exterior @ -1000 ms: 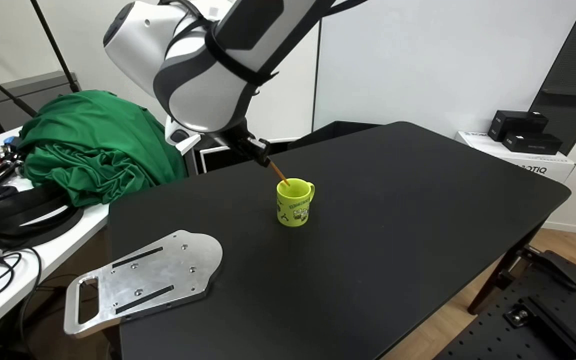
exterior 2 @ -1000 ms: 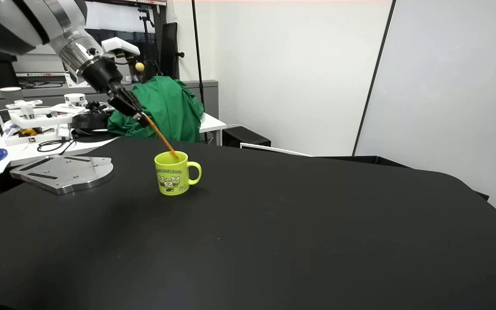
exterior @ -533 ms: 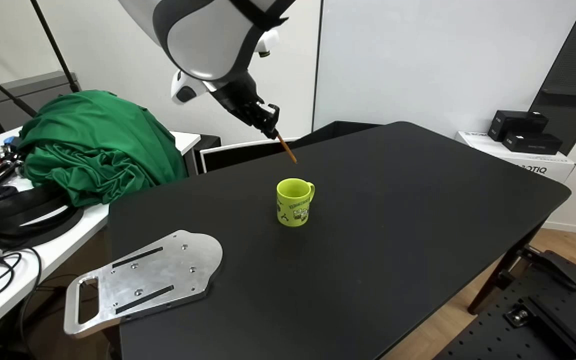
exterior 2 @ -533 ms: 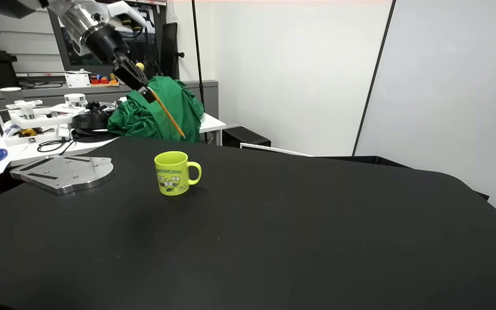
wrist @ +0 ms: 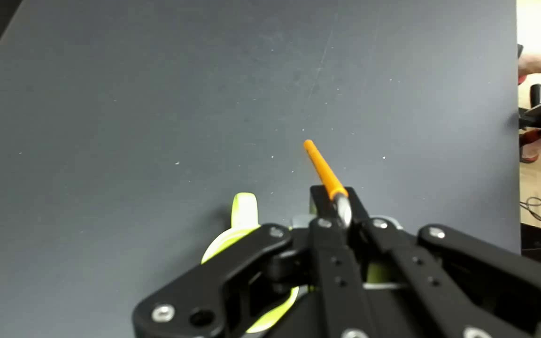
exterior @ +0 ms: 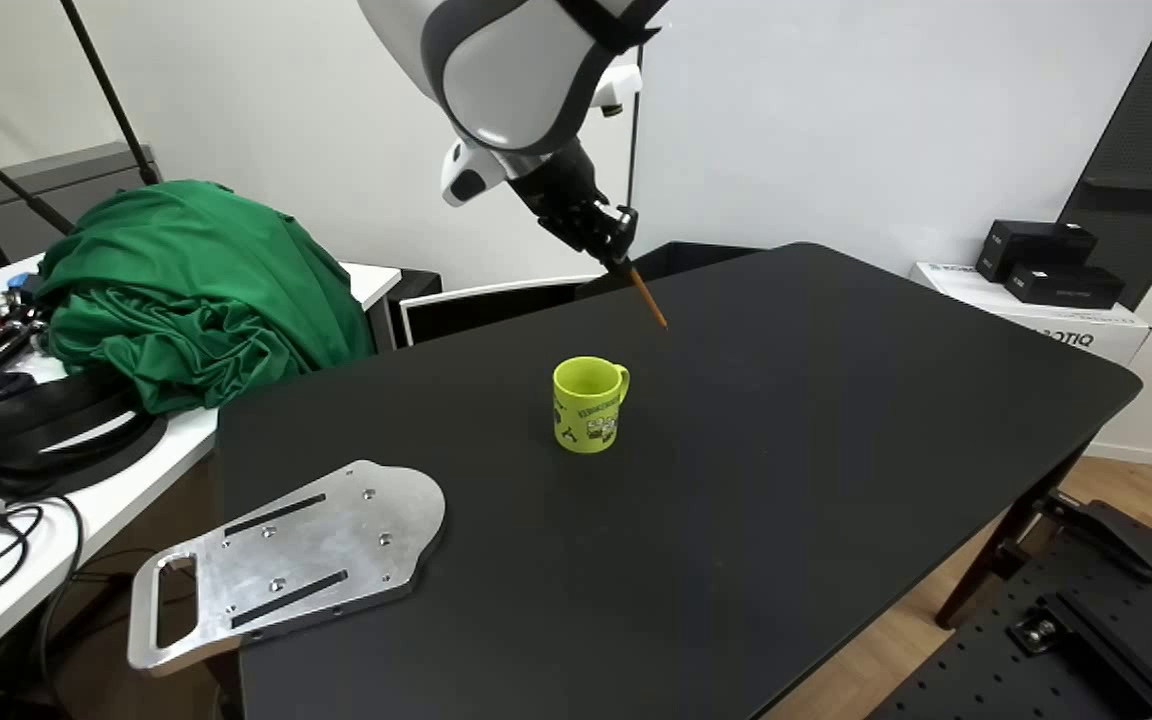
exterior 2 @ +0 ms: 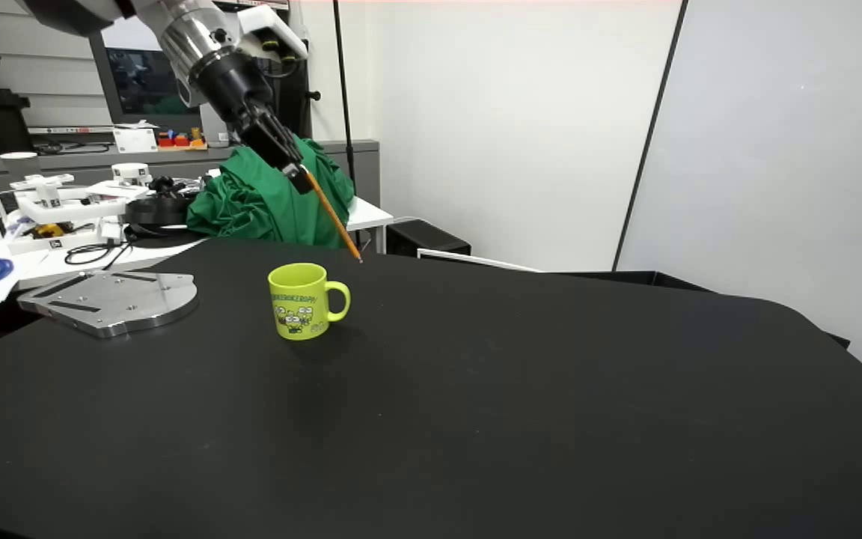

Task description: Take the object out of the mug and put it on the table

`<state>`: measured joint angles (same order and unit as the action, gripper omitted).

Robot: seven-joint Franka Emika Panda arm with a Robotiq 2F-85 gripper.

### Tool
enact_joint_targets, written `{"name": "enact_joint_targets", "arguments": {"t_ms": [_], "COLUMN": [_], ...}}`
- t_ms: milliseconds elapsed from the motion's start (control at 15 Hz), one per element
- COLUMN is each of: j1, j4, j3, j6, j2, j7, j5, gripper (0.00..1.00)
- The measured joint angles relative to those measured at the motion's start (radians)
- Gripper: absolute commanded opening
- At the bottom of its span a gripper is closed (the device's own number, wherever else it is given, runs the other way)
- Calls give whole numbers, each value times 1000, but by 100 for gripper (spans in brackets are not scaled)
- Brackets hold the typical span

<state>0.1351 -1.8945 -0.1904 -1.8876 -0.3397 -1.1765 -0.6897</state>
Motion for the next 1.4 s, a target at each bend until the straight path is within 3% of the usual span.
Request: {"name": "enact_joint_targets", "arguments": {"t_ms": [267, 667, 800, 1000, 1200, 1400], "j1": [-72, -197, -241, -310, -373, -410], "j4": [-103, -266, -311, -366, -401, -413], "j3": [36, 99, 106, 96, 78, 79], "j6": [-100, -424, -535, -638, -659, -659], "j2": [16, 18, 24, 30, 28, 28], "j7": [-40, -168, -254, -448, -642, -761], "j5": [70, 248, 353, 596, 822, 954], "gripper": [2, 2, 2, 2, 2, 2]}}
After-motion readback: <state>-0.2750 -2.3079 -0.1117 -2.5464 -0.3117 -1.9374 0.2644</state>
